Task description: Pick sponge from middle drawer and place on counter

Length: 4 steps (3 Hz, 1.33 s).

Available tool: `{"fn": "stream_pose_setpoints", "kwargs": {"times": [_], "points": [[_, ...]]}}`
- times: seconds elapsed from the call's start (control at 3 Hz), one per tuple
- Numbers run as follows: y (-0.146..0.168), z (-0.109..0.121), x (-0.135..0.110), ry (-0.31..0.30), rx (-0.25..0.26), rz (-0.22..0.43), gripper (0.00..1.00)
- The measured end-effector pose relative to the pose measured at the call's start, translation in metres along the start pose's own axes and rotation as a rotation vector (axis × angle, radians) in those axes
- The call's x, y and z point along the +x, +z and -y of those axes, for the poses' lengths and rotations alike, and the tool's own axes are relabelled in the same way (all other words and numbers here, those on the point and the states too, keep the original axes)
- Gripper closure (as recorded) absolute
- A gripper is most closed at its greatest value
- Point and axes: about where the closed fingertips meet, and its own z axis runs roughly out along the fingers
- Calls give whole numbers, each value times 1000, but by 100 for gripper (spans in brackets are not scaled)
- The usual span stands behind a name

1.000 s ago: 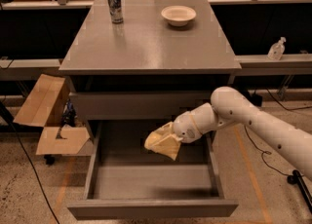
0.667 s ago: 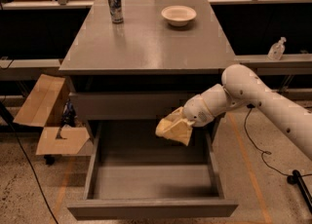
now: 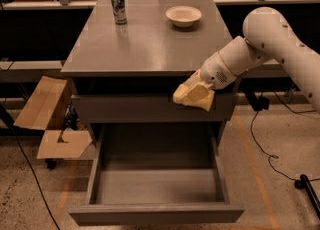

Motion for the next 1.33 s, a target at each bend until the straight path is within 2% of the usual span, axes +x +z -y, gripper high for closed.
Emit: {"fn": "stream_pose_setpoints", "kwargs": {"times": [0.33, 0.67, 1.0, 1.33], "points": [[1, 0, 0, 0, -2, 0, 100], [-16, -4, -4, -18, 45, -21, 100], [-49, -11, -10, -41, 123, -44, 100], [-82, -11, -36, -123, 237, -79, 100]]}}
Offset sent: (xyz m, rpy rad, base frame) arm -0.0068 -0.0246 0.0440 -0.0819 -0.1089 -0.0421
